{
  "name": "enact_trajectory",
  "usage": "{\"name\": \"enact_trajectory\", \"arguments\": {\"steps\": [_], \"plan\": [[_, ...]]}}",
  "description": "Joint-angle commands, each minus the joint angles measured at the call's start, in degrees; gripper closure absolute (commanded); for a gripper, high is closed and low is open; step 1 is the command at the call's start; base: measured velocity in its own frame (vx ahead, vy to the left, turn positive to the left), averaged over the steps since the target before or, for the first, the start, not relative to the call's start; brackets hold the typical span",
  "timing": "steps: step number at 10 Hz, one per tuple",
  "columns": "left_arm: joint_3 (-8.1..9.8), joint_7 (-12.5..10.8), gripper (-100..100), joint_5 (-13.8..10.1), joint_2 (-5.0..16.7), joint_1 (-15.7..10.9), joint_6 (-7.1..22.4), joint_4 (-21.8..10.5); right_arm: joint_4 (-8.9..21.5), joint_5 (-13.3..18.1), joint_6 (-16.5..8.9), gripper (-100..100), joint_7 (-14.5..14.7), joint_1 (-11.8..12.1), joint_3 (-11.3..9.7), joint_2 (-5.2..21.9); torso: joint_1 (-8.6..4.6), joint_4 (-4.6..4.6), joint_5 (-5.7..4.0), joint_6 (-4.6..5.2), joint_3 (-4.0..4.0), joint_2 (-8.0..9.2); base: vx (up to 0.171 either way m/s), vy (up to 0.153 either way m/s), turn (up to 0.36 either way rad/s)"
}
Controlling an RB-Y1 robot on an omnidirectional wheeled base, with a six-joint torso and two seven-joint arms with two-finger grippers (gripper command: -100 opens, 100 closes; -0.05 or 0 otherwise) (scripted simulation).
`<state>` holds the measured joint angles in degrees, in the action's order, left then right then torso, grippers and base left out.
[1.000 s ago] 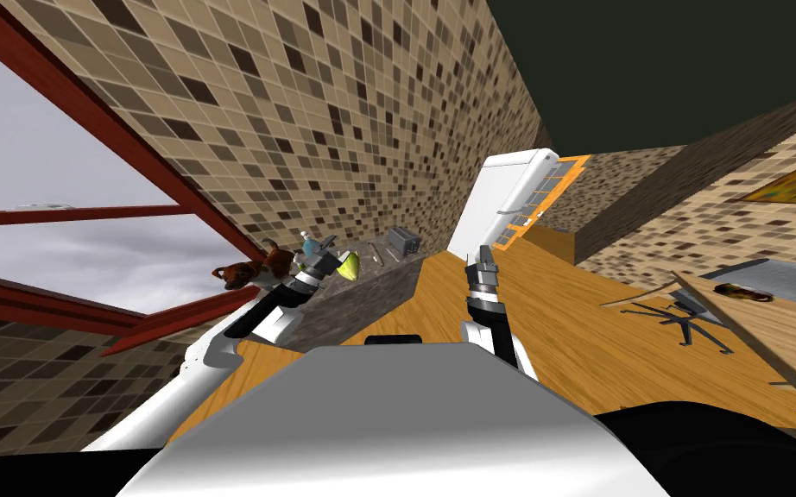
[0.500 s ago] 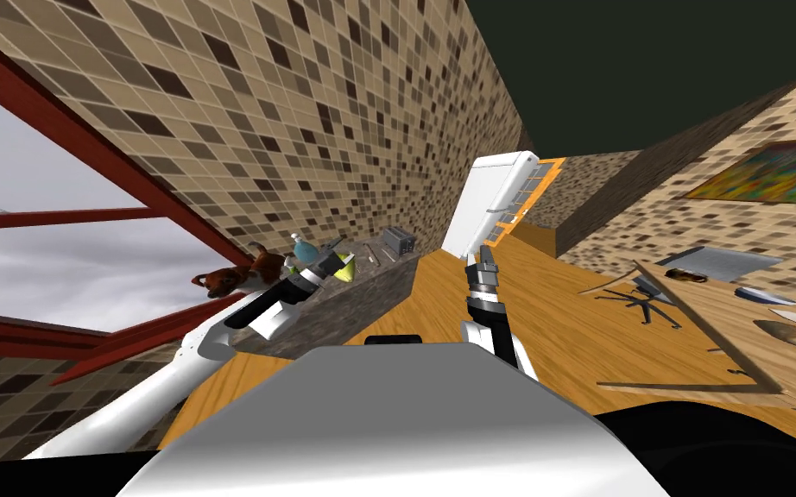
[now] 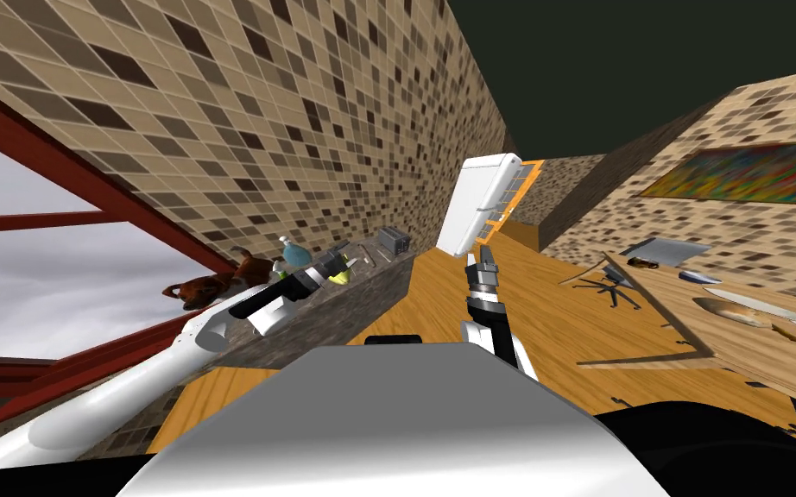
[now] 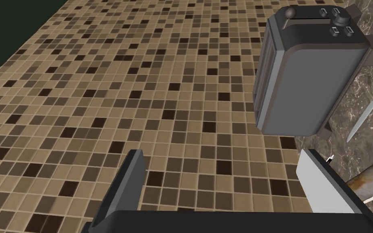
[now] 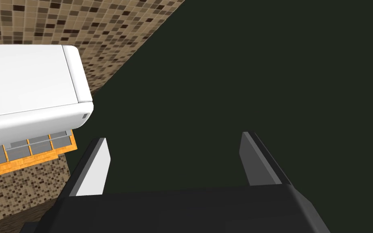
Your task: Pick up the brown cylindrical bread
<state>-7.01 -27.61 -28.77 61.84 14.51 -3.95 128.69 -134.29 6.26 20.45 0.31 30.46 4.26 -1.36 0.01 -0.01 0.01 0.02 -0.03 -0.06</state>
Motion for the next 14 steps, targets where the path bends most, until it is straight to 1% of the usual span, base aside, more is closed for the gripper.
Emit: {"name": "enact_trajectory", "arguments": {"steps": [1, 2, 3, 4, 5, 6, 7, 8, 9, 10, 11, 12, 13, 14], "plan": [[-0.87, -0.53, -100, -0.96, 2.75, -0.57, 0.86, -0.29, 0.0, 0.0, 0.0, 0, 0.0, 0.0, 0.0, 0.0, 0.0, 0.0, 0.0, 0.0, 0.0, 0.0, 0.005, 0.01, -0.139], [-2.83, -1.37, -100, -2.96, 4.54, -1.93, 2.62, -0.84, 0.0, 0.0, 0.0, 0, 0.0, 0.01, 0.01, 0.0, 0.02, 0.0, 0.01, -0.06, 0.0, 0.0, 0.012, 0.008, -0.224], [-2.83, -1.37, -100, -2.96, 6.16, -1.93, 2.62, -0.84, 0.0, 0.0, 0.0, 0, 0.0, 0.0, 0.0, 0.0, 0.02, -0.01, 0.01, -0.01, -0.02, -0.03, 0.01, 0.012, -0.113], [-4.95, -2.12, -100, -4.91, 8.09, -3.28, 4.39, -1.45, 0.0, 0.0, 0.0, 0, 0.0, 0.01, 0.01, 0.0, 0.04, 0.0, 0.01, -0.07, -0.01, -0.02, 0.02, 0.01, -0.291], [-4.95, -2.12, -100, -4.91, 9.97, -3.28, 4.39, -1.45, 0.0, 0.0, 0.0, 0, 0.0, 0.0, 0.0, 0.0, 0.03, -0.01, 0.01, 0.0, -0.03, -0.06, 0.018, 0.017, -0.111], [-7.19, -2.78, -100, -6.81, 11.83, -4.63, 6.17, -2.12, 0.0, 0.0, 0.0, 0, 0.0, 0.02, 0.01, 0.0, 0.05, -0.01, 0.01, -0.08, -0.03, -0.06, 0.025, 0.011, -0.193], [-7.19, -2.78, -100, -6.81, 13.4, -4.63, 6.17, -2.12, 0.0, 0.0, 0.0, 0, 0.0, 0.01, 0.0, 0.0, 0.04, -0.02, 0.01, -0.02, -0.05, -0.09, 0.022, 0.012, -0.144], [-9.56, -3.34, -100, -8.65, 15.27, -5.97, 7.95, -2.86, 0.0, 0.0, 0.0, 0, 0.0, 0.01, 0.01, 0.0, 0.03, -0.01, 0.01, -0.07, -0.04, -0.08, 0.029, 0.014, -0.259], [-9.56, -3.34, -100, -8.65, 16.69, -5.97, 7.95, -2.86, 0.0, 0.0, 0.0, 0, 0.0, 0.01, 0.0, 0.0, 0.04, -0.03, 0.01, -0.02, -0.06, -0.1, 0.024, 0.02, -0.135], [-12.03, -3.8, -100, -10.43, 18.82, -7.28, 9.71, -3.66, 0.0, 0.0, 0.0, 0, 0.0, 0.02, 0.01, 0.0, 0.06, -0.02, 0.02, -0.08, -0.05, -0.09, 0.039, 0.013, -0.221], [-12.03, -3.8, -100, -10.43, 19.81, -7.28, 9.71, -3.66, 0.0, 0.0, 0.0, 0, 0.0, 0.01, 0.01, 0.0, 0.04, -0.03, 0.02, -0.04, -0.08, -0.14, 0.035, 0.015, -0.174], [-14.57, -4.17, -100, -12.12, 21.98, -8.56, 11.45, -4.52, 0.0, 0.0, 0.0, 0, 0.0, 0.02, 0.01, 0.0, 0.04, -0.03, 0.02, -0.07, -0.08, -0.13, 0.032, 0.016, -0.291], [-14.57, -4.17, -100, -12.12, 22.77, -8.56, 11.45, -4.52, 0.0, 0.0, 0.0, 0, 0.0, 0.01, 0.01, 0.0, 0.03, -0.03, 0.01, -0.03, -0.07, -0.13, 0.029, 0.025, -0.13], [-17.17, -4.45, -100, -13.73, 25.22, -9.8, 13.15, -5.43, 0.0, 0.0, 0.0, 0, 0.0, 0.02, 0.01, 0.0, 0.06, -0.02, 0.02, -0.09, -0.07, -0.12, 0.044, 0.023, -0.296]]}}
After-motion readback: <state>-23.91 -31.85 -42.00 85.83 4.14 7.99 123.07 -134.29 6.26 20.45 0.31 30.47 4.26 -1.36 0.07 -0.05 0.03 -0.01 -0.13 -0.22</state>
